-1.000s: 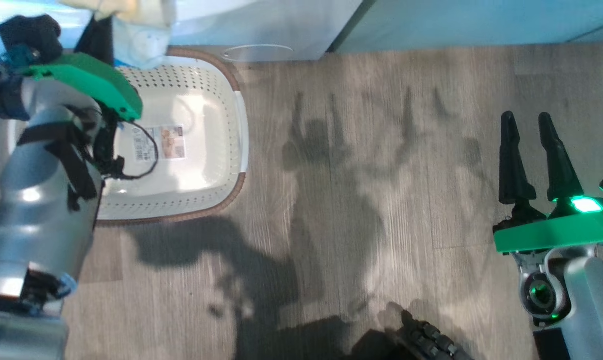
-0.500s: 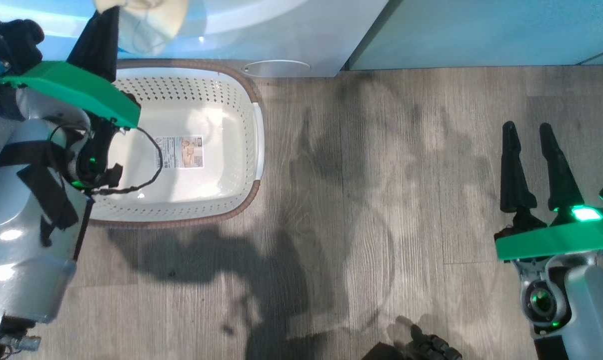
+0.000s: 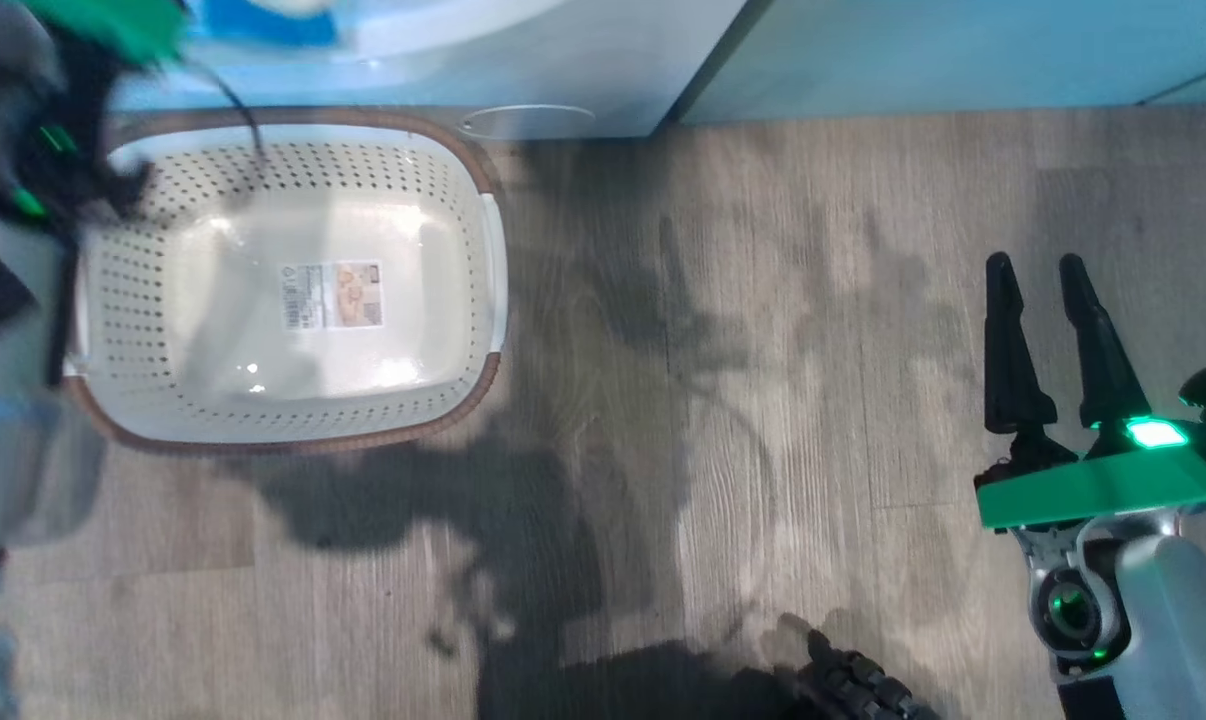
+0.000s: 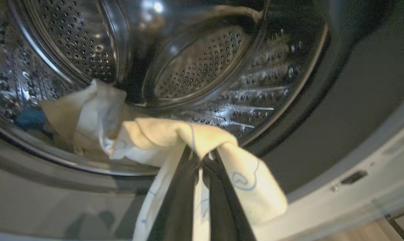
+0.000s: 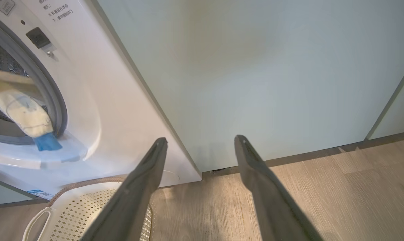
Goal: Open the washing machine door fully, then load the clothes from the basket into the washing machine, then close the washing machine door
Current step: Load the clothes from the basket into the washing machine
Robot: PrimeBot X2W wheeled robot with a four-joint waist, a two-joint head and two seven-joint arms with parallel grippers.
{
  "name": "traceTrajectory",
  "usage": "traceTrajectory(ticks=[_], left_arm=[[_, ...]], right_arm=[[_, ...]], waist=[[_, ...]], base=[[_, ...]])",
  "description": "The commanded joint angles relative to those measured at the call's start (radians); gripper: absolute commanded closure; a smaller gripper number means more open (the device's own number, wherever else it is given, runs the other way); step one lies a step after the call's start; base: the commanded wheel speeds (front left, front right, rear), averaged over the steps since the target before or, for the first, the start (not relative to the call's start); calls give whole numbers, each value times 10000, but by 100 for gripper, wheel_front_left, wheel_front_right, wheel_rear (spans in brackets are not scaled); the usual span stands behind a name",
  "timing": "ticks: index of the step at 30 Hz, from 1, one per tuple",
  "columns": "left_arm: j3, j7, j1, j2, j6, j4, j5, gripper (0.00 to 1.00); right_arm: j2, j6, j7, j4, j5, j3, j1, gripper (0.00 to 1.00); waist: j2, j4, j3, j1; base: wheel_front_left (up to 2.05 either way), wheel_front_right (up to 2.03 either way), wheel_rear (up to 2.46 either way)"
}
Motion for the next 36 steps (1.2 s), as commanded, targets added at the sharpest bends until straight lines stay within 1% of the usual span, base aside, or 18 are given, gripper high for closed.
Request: traceTrajectory(ticks=[1, 6, 12, 15, 18, 25, 28, 29, 36], left_arm=[[452, 68, -586, 529, 49, -139, -31, 100], [429, -17, -1898, 734, 112, 935, 279, 100], [-115, -70, -3558, 935, 36, 2443, 1040, 100], [-377, -279, -4385, 934, 97, 3227, 1469, 100], [-604, -543, -5159, 862, 146, 3982, 1817, 100], [-1256, -1016, -6956, 577, 81, 5637, 2557, 100], [-1409, -1253, -7728, 491, 113, 6307, 2775, 100], [-1409, -1253, -7728, 491, 113, 6307, 2775, 100], [-1725, -2032, -9172, 371, 174, 7718, 3216, 100]], right_arm=[[-45, 2, -67, -300, 92, 216, -92, 0], [-45, 2, -67, -318, 226, 330, -250, 0], [-45, 2, -67, -372, 309, 337, -418, 0], [-45, 2, -67, -398, 358, 377, -534, 0], [-45, 2, -67, -417, 425, 426, -646, 0], [-45, 2, -67, -434, 576, 615, -896, 0], [-45, 2, -67, -423, 631, 749, -1035, 0], [-45, 2, -67, -423, 631, 749, -1035, 0], [-45, 2, -67, -442, 716, 833, -1213, 0]], waist=[[-1, -98, 114, 0], [-1, -311, 433, 0], [-1, -464, 951, 0], [-1, -544, 1210, 0], [-1, -628, 1438, 0], [-1, -838, 1914, 0], [-1, -1013, 2117, 0], [-1, -1013, 2117, 0], [-1, -1331, 2424, 0]], base=[[0, 0, 0], [0, 0, 0], [0, 0, 0], [0, 0, 0], [0, 0, 0], [0, 0, 0], [0, 0, 0], [0, 0, 0], [0, 0, 0]])
